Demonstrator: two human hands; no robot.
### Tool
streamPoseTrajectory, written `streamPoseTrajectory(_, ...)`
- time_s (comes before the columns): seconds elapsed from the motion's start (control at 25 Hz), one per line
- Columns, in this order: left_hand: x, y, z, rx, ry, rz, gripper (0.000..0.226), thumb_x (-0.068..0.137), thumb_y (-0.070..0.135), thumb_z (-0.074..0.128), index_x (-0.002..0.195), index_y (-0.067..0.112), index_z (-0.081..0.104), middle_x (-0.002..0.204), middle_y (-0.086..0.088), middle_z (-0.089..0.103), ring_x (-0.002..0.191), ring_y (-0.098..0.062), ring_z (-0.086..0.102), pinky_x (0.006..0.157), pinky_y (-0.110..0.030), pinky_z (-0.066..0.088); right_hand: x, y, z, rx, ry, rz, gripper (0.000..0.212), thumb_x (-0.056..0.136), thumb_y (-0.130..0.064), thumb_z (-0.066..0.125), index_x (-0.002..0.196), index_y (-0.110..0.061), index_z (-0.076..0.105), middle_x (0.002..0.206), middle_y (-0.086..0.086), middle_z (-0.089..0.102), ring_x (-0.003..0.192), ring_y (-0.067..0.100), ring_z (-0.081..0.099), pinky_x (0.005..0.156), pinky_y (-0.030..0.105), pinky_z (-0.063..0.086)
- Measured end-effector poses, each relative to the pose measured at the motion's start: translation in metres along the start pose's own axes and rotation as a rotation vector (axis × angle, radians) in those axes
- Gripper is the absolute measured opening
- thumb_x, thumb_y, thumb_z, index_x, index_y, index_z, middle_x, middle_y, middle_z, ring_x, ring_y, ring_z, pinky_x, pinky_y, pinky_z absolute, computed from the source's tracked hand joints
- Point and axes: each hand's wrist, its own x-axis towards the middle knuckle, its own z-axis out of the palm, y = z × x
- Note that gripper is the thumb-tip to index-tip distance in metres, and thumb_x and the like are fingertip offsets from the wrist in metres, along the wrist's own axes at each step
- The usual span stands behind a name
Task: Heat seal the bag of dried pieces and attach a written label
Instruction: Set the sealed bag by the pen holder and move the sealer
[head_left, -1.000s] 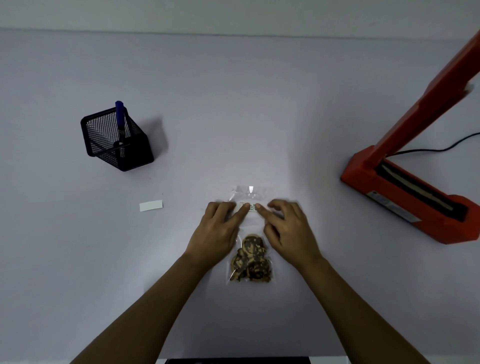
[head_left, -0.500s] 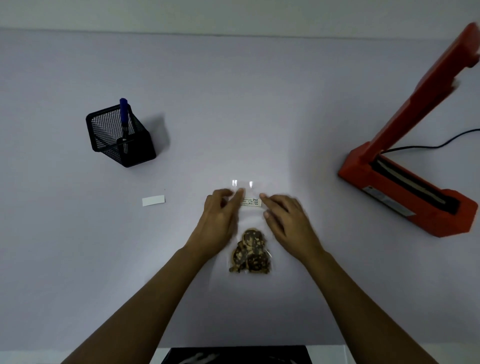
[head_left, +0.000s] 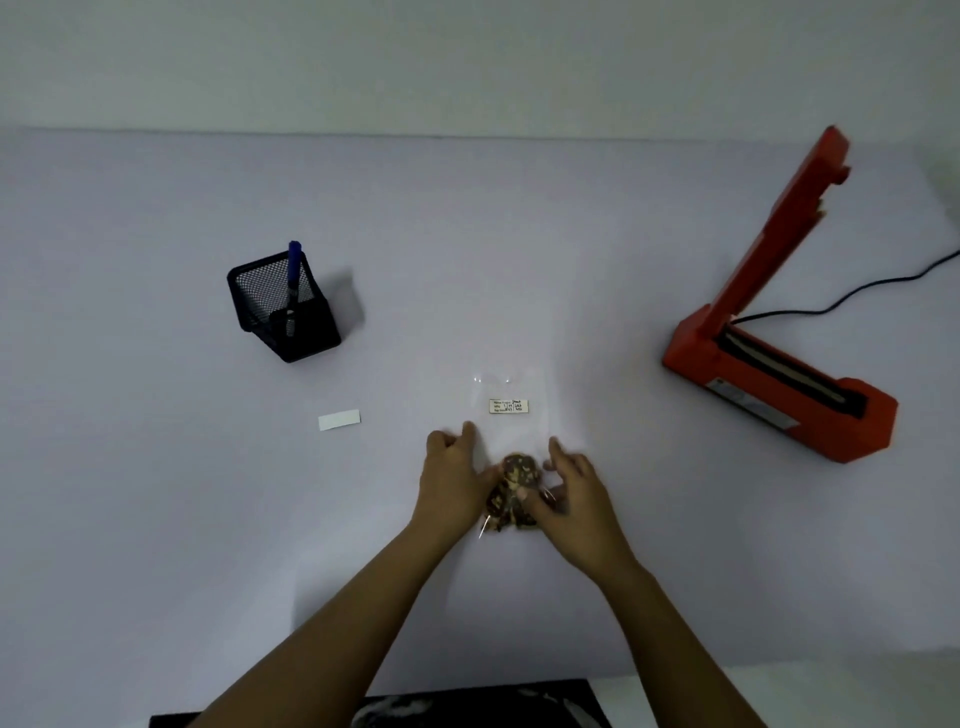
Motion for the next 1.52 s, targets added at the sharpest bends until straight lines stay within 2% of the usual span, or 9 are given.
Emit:
streamPoseTrajectory(0.16,0.017,0.006,-0.028,-0.18,0.028,-0.049,0.061,0.084,0.022,0.066,0.138,0.011,0.04,0.116,-0.014,0.052,0.1,-0.02,0.051,0.081,-0.021,0.038,0.03,-0.024,0.001,0.109,0.032,-0.011,0.073,0.082,-0.019,0.068,0.142,-0.013,0.028,0.128,0.009,0.045,0.108,0.024,0.054,0.092,0.042,0.05)
streamPoseTrajectory(0.32,0.071,0.021,-0.067,-0.429,0.092,-0.096,0.061,0.086,0.01,0.064,0.14,0.021,0.039,0.106,-0.001,0.058,0.094,-0.012,0.054,0.083,-0.019,0.042,0.09,-0.057,-0.012,0.236,0.056,-0.05,0.072,0.083,-0.012,0.066,0.143,-0.013,0.026,0.122,0.002,0.044,0.093,0.012,0.056,0.077,0.017,0.05)
streamPoseTrajectory(0.44,0.14,0.041,-0.095,-0.49,0.173,-0.066,0.056,0.087,0.004,0.06,0.137,0.024,0.045,0.099,-0.001,0.062,0.09,-0.011,0.057,0.081,-0.016,0.042,0.16,-0.083,-0.032,0.274,0.093,-0.092,0.072,0.084,-0.011,0.065,0.143,-0.013,0.024,0.12,-0.001,0.042,0.087,0.005,0.054,0.07,0.012,0.049)
streamPoseTrajectory(0.72,0.279,0.077,-0.125,-0.467,0.239,-0.077,0.05,0.089,0.005,0.053,0.137,0.019,0.045,0.098,-0.001,0.06,0.092,-0.014,0.055,0.076,-0.014,0.039,0.302,-0.119,-0.058,0.207,0.166,-0.107,0.068,0.085,-0.014,0.064,0.142,-0.011,0.027,0.131,0.009,0.047,0.111,0.023,0.053,0.094,0.032,0.046)
streamPoseTrajectory(1.04,0.327,0.087,-0.129,-0.305,0.246,-0.13,0.048,0.087,0.001,0.048,0.134,0.011,0.049,0.126,-0.013,0.06,0.114,-0.026,0.056,0.102,-0.034,0.042,0.359,-0.12,-0.061,0.122,0.128,-0.047,0.067,0.085,-0.025,0.065,0.139,-0.005,0.033,0.131,0.013,0.047,0.119,0.023,0.047,0.093,0.021,0.034)
streamPoseTrajectory(1.16,0.327,0.09,-0.13,-0.231,0.238,-0.118,0.041,0.085,-0.001,0.048,0.123,0.012,0.059,0.114,-0.013,0.065,0.107,-0.027,0.058,0.094,-0.031,0.046,0.361,-0.119,-0.064,0.087,0.113,-0.055,0.066,0.086,-0.028,0.063,0.139,-0.005,0.033,0.131,0.014,0.047,0.119,0.023,0.047,0.092,0.019,0.032)
streamPoseTrajectory(1.28,0.321,0.094,-0.133,-0.046,0.222,-0.075,0.014,0.081,0.002,0.051,0.072,0.013,0.05,0.079,-0.01,0.056,0.079,-0.025,0.052,0.058,-0.026,0.036,0.355,-0.119,-0.067,0.005,0.172,-0.086,0.065,0.087,-0.036,0.059,0.139,-0.006,0.034,0.133,0.016,0.043,0.121,0.027,0.044,0.101,0.03,0.035)
streamPoseTrajectory(1.36,0.304,0.1,-0.142,0.005,0.239,-0.066,0.002,0.083,0.005,0.051,0.084,0.004,0.052,0.08,-0.01,0.052,0.078,-0.025,0.049,0.061,-0.028,0.035,0.342,-0.123,-0.064,-0.114,0.282,-0.19,0.059,0.088,-0.031,0.059,0.137,-0.005,0.037,0.132,0.018,0.044,0.122,0.031,0.041,0.102,0.037,0.035)
streamPoseTrajectory(1.52,0.247,0.112,-0.167,-0.039,0.376,0.023,0.033,0.091,0.004,0.048,0.122,-0.007,0.049,0.114,-0.022,0.058,0.09,-0.019,0.046,0.086,-0.034,0.042,0.308,-0.14,-0.041,-0.246,0.315,-0.4,0.049,0.091,-0.024,0.055,0.133,-0.004,0.042,0.13,0.016,0.05,0.119,0.029,0.046,0.102,0.042,0.041)
